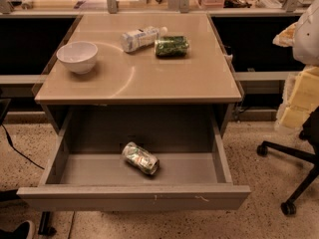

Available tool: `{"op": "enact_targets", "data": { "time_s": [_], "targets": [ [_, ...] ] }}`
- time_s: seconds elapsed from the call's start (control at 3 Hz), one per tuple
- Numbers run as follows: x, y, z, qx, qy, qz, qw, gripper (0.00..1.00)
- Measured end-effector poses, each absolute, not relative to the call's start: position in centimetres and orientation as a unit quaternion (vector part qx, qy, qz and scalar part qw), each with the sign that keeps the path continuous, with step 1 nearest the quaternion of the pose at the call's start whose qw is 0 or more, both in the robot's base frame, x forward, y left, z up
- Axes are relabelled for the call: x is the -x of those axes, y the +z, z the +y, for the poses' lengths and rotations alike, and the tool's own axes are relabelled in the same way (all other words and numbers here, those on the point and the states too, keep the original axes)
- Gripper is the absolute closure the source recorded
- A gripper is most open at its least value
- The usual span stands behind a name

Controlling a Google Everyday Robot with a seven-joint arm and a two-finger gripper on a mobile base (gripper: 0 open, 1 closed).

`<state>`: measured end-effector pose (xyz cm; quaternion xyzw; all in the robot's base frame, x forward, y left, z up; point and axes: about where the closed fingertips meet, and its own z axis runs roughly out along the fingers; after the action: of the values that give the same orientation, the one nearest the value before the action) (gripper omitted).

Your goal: Pick 7up can from top drawer and place on counter

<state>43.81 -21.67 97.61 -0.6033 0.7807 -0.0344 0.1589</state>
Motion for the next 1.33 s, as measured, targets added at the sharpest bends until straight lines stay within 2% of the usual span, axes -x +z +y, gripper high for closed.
{"op": "enact_targets", "data": {
  "time_s": [0.33,0.67,1.33],
  "targets": [
    [-43.7,97.3,-21.0,0.606,-0.034,0.778,0.164,0.00],
    [-43.6,95.3,-16.7,0.631,-0.016,0.755,0.179,0.00],
    [-46.1,86.7,-7.5,0.623,0.116,0.727,0.265,0.00]
  ]
}}
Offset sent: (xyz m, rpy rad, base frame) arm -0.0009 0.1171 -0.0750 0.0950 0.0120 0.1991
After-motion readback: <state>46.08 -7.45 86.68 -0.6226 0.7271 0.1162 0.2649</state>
